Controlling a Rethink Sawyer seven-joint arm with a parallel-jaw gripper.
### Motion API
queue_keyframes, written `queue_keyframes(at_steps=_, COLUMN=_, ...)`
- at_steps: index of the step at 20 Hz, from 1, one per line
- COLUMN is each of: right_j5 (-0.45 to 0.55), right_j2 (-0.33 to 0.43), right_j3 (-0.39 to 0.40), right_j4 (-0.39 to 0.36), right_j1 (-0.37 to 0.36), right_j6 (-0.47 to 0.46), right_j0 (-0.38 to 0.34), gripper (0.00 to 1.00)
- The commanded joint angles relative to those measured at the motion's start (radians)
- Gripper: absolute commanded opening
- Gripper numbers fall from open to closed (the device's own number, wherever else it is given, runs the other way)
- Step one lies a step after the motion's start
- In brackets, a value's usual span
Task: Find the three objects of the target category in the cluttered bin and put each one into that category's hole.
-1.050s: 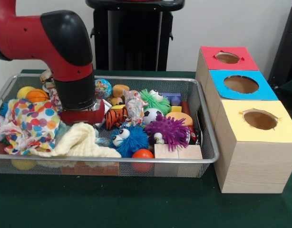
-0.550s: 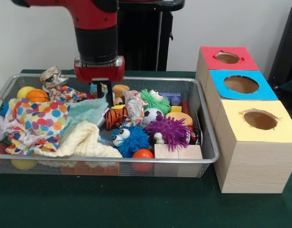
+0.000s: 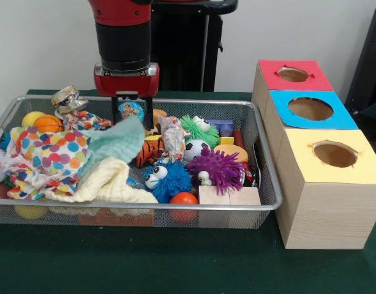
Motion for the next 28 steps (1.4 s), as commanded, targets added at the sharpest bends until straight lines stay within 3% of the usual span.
queue_keyframes(at_steps=1, right_j5=-0.051, right_j2=-0.040, right_j3=0.031, right_j4=-0.018, right_j1=0.033, right_j6=0.098, right_j0=-0.035, gripper=1.00)
queue_keyframes(at_steps=7, right_j5=-0.081, right_j2=-0.043, right_j3=-0.020, right_j4=-0.088, right_j1=0.042, right_j6=0.016, right_j0=-0.073, gripper=1.00)
queue_keyframes(at_steps=12, right_j5=-0.106, right_j2=-0.024, right_j3=-0.048, right_j4=-0.090, right_j1=0.075, right_j6=0.032, right_j0=-0.080, gripper=1.00)
queue_keyframes(at_steps=19, right_j5=-0.028, right_j2=0.007, right_j3=-0.138, right_j4=-0.060, right_j1=0.081, right_j6=0.029, right_j0=-0.015, gripper=1.00)
queue_keyframes(at_steps=28, right_j5=-0.042, right_j2=-0.014, right_j3=-0.171, right_j4=-0.049, right_j1=0.114, right_j6=0.066, right_j0=0.042, gripper=1.00)
